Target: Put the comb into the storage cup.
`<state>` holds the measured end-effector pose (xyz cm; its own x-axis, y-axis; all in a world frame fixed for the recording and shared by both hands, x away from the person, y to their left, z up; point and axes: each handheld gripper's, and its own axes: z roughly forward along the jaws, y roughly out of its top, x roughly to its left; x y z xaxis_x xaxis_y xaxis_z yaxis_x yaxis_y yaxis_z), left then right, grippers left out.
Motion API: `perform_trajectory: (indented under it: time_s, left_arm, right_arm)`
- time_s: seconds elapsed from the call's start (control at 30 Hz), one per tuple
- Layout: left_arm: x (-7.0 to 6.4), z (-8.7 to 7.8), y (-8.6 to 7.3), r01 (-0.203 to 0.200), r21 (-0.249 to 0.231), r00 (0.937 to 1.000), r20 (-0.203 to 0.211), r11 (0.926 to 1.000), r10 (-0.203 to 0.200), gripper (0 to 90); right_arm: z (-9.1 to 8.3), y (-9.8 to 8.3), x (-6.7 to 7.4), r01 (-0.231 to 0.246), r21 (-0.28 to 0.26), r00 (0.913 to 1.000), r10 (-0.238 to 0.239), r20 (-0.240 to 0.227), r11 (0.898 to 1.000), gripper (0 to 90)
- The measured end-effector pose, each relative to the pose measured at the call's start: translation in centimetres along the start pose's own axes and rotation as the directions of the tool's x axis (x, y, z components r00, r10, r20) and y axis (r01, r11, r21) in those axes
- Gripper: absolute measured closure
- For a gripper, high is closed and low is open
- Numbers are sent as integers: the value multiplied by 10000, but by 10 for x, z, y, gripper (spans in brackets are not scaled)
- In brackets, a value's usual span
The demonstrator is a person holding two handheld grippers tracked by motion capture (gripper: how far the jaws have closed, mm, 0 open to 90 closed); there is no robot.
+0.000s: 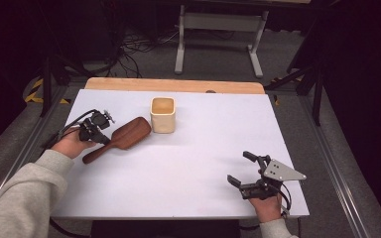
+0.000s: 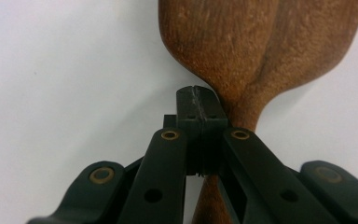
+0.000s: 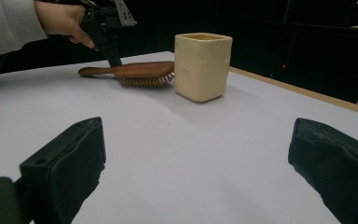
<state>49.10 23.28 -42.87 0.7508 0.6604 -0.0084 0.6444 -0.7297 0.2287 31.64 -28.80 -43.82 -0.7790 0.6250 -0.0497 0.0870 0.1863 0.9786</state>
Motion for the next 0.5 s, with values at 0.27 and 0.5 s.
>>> perform_trajectory:
  time_s: [0.27,0.5]
  left_arm:
    - [-8,-2,-4,-217,43,9996,160,9998,217,900]
    - [-15,-3,-5,-323,250,9987,394,9992,313,900]
  right_arm:
    - [1,0,0,14,19,10000,-14,-8,10000,44]
    - [0,0,0,8,2,10000,-8,-10,10000,44]
